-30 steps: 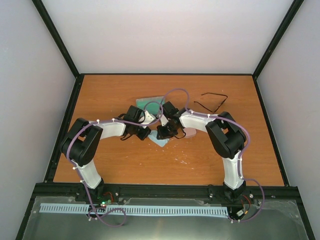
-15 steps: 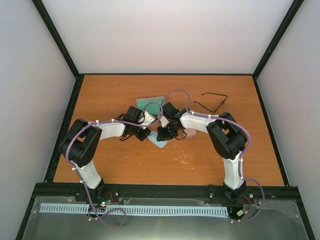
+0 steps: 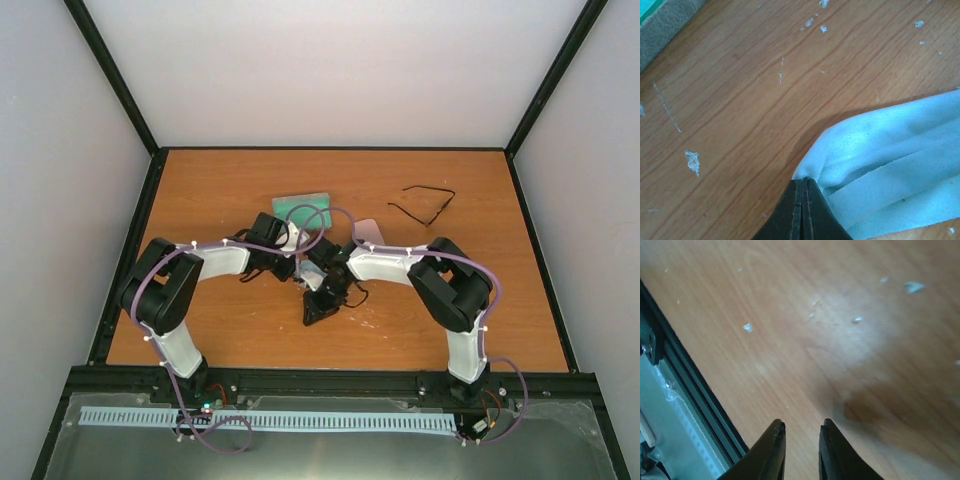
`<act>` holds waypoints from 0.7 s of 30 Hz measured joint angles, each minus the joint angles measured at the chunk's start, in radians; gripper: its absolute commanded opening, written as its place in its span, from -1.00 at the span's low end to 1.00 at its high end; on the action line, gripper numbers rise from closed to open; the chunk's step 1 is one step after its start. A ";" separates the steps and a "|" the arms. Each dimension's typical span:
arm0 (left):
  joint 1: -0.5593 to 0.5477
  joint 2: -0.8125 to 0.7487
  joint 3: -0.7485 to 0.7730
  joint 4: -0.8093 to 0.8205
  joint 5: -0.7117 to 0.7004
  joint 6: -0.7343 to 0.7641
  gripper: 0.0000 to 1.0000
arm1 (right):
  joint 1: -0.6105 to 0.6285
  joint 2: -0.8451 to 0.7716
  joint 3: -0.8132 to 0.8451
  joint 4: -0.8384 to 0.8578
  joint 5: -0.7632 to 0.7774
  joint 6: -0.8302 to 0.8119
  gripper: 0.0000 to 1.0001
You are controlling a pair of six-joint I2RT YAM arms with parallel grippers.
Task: Organize the sunglasses
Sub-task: Adjust the glasses cleaning cloth at the center of the board.
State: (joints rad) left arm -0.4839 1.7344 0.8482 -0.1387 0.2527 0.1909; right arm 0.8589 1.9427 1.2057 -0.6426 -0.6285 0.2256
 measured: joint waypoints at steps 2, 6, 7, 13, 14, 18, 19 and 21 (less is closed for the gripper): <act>0.000 0.001 0.000 0.005 -0.009 -0.001 -0.99 | 0.018 -0.009 -0.017 0.003 -0.014 -0.010 -0.47; 0.000 0.001 0.000 0.006 -0.017 -0.002 -0.99 | -0.014 -0.108 -0.092 0.052 0.024 0.026 -0.24; 0.000 0.001 0.000 0.006 -0.018 -0.002 -0.99 | -0.036 -0.158 -0.124 0.078 0.044 0.045 -0.23; -0.001 0.001 0.000 0.006 -0.021 -0.004 -0.99 | -0.143 -0.346 -0.203 0.144 0.196 0.153 -0.24; -0.001 0.001 0.000 0.006 -0.021 -0.006 -0.99 | -0.153 -0.359 -0.209 0.151 0.229 0.169 -0.24; -0.002 0.003 0.007 0.004 -0.048 -0.018 -0.99 | -0.171 -0.367 -0.227 0.168 0.346 0.245 -0.23; -0.002 0.006 0.012 0.002 -0.055 -0.022 -0.99 | -0.173 -0.357 -0.224 0.168 0.378 0.267 -0.23; 0.008 0.019 0.031 -0.004 -0.068 -0.027 -0.99 | -0.175 -0.323 -0.205 0.168 0.416 0.294 -0.23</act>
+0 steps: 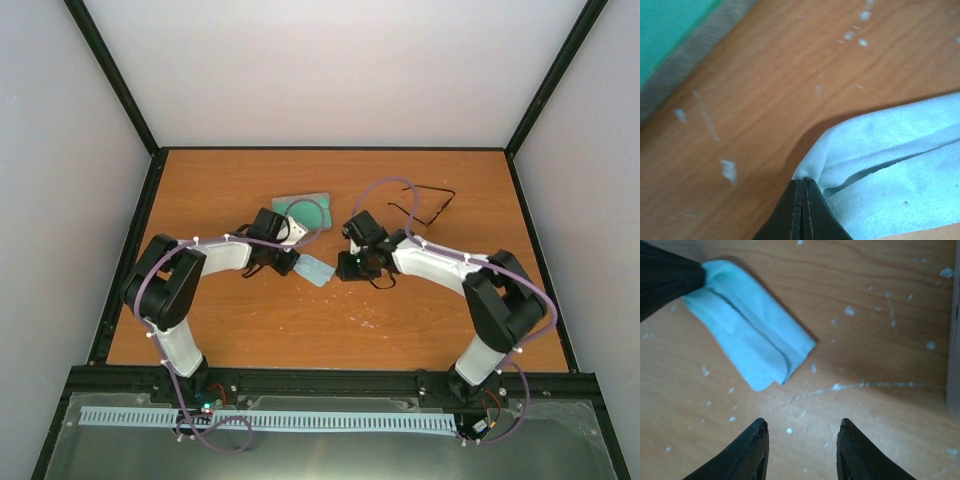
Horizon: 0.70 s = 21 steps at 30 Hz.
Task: Organize the sunglasses
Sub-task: Adjust the glasses cleaning cloth at the center of the board, then pick up the glasses cleaning cloth from the center of the board.
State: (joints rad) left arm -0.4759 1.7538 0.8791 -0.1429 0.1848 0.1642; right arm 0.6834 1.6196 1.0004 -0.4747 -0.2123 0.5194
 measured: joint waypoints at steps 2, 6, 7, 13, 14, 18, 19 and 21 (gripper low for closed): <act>0.018 0.017 0.025 -0.013 -0.003 -0.005 -0.99 | 0.000 0.051 0.034 -0.001 0.029 0.018 -0.24; 0.074 0.047 0.066 -0.023 -0.013 -0.013 -0.99 | 0.000 0.159 0.122 0.002 0.069 0.050 -0.24; 0.080 0.048 0.068 -0.024 -0.014 -0.014 -0.99 | -0.001 0.174 0.135 0.003 0.076 0.055 -0.24; 0.089 0.048 0.072 -0.034 -0.019 -0.019 -0.99 | -0.002 0.228 0.215 0.000 0.119 0.089 -0.24; 0.089 0.048 0.072 -0.034 -0.019 -0.019 -0.99 | -0.002 0.240 0.238 -0.004 0.125 0.092 -0.24; 0.089 0.049 0.072 -0.034 -0.017 -0.023 -0.99 | -0.005 0.327 0.355 -0.016 0.134 0.095 -0.24; 0.089 0.049 0.072 -0.034 -0.016 -0.023 -0.99 | -0.005 0.346 0.375 -0.019 0.134 0.095 -0.24; 0.089 0.049 0.072 -0.034 -0.016 -0.024 -0.99 | -0.005 0.381 0.407 -0.037 0.134 0.094 -0.24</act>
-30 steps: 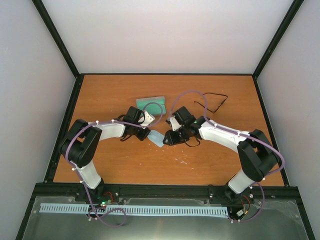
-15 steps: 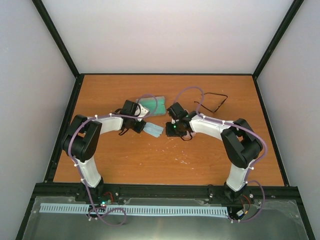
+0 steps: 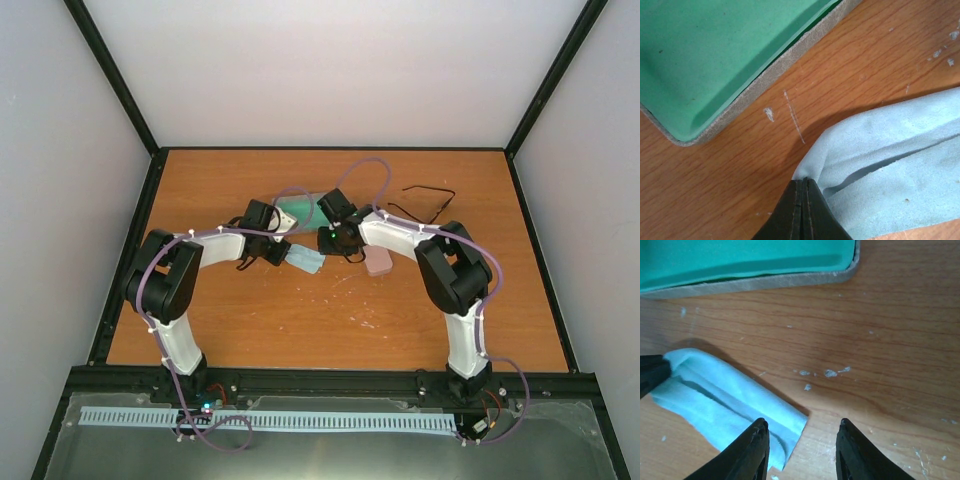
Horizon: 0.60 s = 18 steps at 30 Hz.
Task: Organize the sunglasses
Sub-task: Pick up the glasses cleaning cloth from the center of the board.
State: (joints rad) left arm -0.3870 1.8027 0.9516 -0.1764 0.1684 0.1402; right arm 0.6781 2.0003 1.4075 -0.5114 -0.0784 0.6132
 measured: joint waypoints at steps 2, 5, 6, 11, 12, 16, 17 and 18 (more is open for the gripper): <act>0.000 0.000 0.000 0.000 0.000 0.000 -0.99 | 0.000 0.023 0.016 -0.017 0.000 -0.002 -0.24; 0.000 0.000 0.000 0.000 0.000 0.000 -0.99 | 0.000 0.038 0.021 -0.045 0.000 -0.002 -0.24; 0.000 0.000 0.000 0.000 0.000 0.000 -0.99 | 0.000 0.039 0.023 -0.056 0.000 -0.002 -0.24; 0.000 0.000 0.000 0.000 0.000 -0.001 -0.99 | 0.000 0.049 0.042 -0.082 0.000 -0.003 -0.25; 0.000 0.000 0.000 0.000 0.000 -0.001 -0.99 | 0.002 0.053 0.047 -0.085 0.000 -0.003 -0.26; 0.000 0.000 0.000 0.001 0.000 -0.001 -0.99 | 0.006 0.078 0.071 -0.092 0.000 -0.002 -0.27; 0.000 0.000 0.000 0.000 0.000 -0.001 -0.99 | 0.008 0.086 0.076 -0.092 0.000 -0.003 -0.27; 0.000 0.000 0.000 0.000 0.000 -0.001 -0.99 | 0.010 0.093 0.081 -0.093 -0.001 -0.002 -0.27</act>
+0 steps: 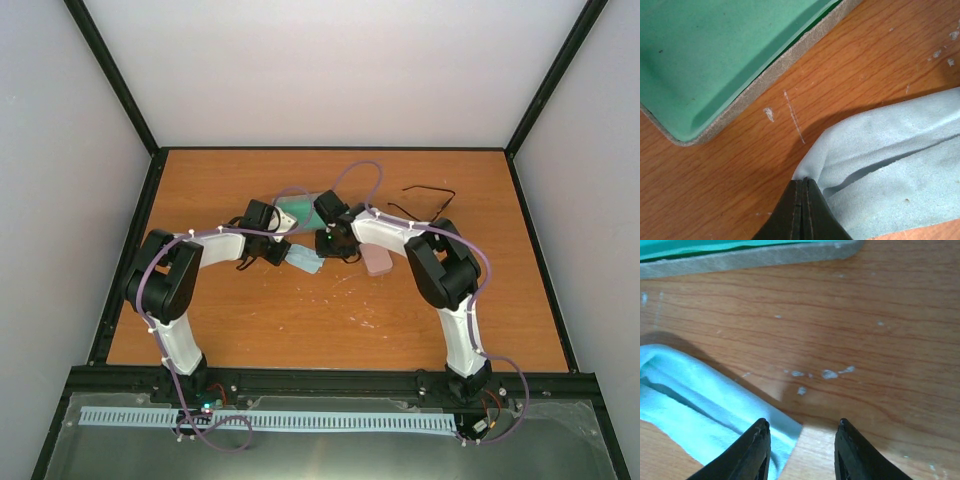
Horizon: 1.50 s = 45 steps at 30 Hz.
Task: Organize the sunglasses
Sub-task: Pick up the glasses cleaning cloth from the center of the board.
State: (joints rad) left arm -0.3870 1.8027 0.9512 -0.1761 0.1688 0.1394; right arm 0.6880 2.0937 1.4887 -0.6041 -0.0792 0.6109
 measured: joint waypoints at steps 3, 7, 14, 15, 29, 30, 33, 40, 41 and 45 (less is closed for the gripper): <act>0.000 0.000 0.000 0.000 0.000 0.000 -0.99 | 0.007 0.010 0.018 -0.006 0.000 0.000 -0.28; 0.000 0.000 0.000 0.000 0.000 0.000 -0.99 | 0.018 0.022 0.033 -0.011 0.000 0.000 -0.36; 0.000 -0.001 -0.001 0.002 0.000 0.000 -0.99 | 0.031 0.037 0.056 -0.034 0.001 0.003 -0.61; 0.000 -0.001 -0.002 0.003 0.000 0.000 -0.99 | 0.032 0.039 0.057 -0.037 0.001 0.001 -0.68; 0.000 -0.013 -0.019 0.019 -0.001 0.000 -0.99 | 0.037 0.058 0.080 -0.049 0.014 -0.003 -0.94; 0.000 -0.014 -0.019 0.017 -0.001 0.000 -0.99 | 0.037 0.058 0.079 -0.041 0.019 -0.006 -0.94; 0.000 -0.023 -0.019 0.003 -0.001 0.000 -0.99 | 0.036 0.048 0.059 0.000 0.028 -0.024 -0.94; 0.000 -0.072 -0.019 -0.007 -0.001 0.001 -0.99 | 0.023 0.005 -0.016 0.094 0.030 -0.060 -0.94; 0.000 -0.080 -0.019 -0.006 -0.001 0.001 -0.99 | 0.020 -0.003 -0.027 0.108 0.029 -0.063 -0.95; 0.000 -0.102 -0.019 -0.006 -0.001 0.001 -0.99 | 0.012 -0.052 -0.077 0.174 0.027 -0.072 -0.94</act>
State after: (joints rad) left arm -0.3870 1.7004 0.9318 -0.1822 0.1680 0.1406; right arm 0.6998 2.0418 1.4113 -0.4301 -0.0525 0.5388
